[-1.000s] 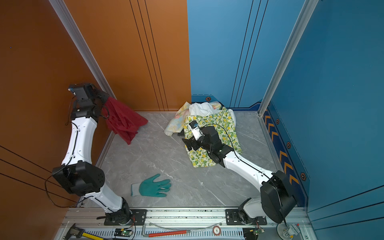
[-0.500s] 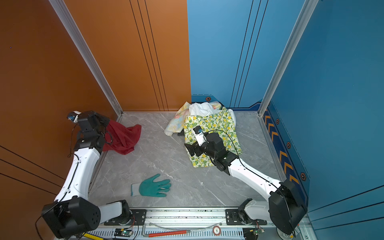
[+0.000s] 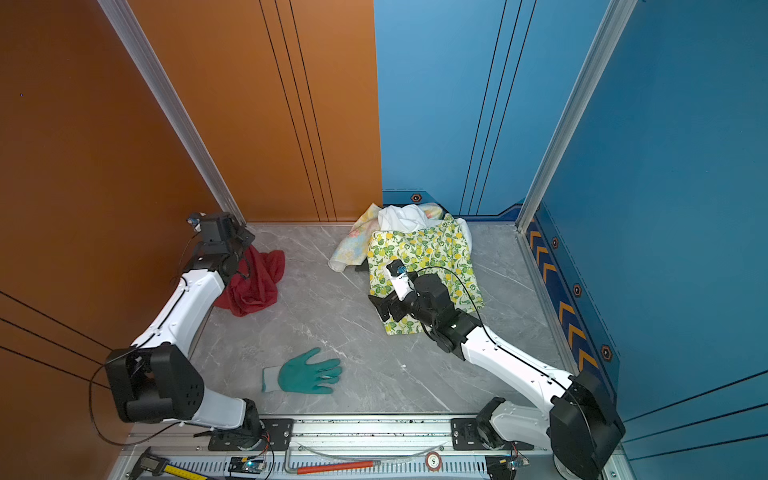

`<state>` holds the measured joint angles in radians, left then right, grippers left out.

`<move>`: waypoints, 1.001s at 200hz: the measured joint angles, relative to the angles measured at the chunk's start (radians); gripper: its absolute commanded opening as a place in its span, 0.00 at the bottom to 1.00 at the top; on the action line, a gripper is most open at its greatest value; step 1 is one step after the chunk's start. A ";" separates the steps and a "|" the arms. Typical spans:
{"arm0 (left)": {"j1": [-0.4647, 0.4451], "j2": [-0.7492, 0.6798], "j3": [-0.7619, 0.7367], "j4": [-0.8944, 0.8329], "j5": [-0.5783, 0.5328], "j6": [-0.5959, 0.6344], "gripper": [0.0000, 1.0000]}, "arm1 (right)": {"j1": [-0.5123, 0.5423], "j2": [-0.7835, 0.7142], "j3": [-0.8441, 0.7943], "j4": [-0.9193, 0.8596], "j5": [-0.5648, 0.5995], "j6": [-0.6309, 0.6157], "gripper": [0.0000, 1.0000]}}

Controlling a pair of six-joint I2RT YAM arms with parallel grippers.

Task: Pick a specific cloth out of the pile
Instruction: 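Lower the dark red cloth onto the table near the orange wall with the left gripper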

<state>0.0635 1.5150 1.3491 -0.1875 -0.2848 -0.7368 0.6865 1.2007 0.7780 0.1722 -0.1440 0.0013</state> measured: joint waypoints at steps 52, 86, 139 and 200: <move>-0.039 0.187 0.399 -0.053 0.014 0.033 0.00 | -0.011 0.002 -0.001 0.000 0.010 0.000 0.97; -0.010 0.208 0.435 -0.069 0.024 0.029 0.00 | -0.024 0.024 -0.001 0.000 0.010 0.000 0.97; 0.086 0.162 0.148 -0.043 0.035 -0.029 0.00 | -0.023 0.074 -0.001 0.000 0.010 0.003 0.97; 0.093 0.161 0.010 -0.044 0.014 -0.010 0.00 | -0.009 0.095 0.000 0.000 0.010 0.007 0.97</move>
<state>0.1566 1.6760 1.3586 -0.2314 -0.2703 -0.7471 0.6773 1.2957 0.7776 0.1726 -0.1341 0.0086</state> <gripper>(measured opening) 0.052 0.969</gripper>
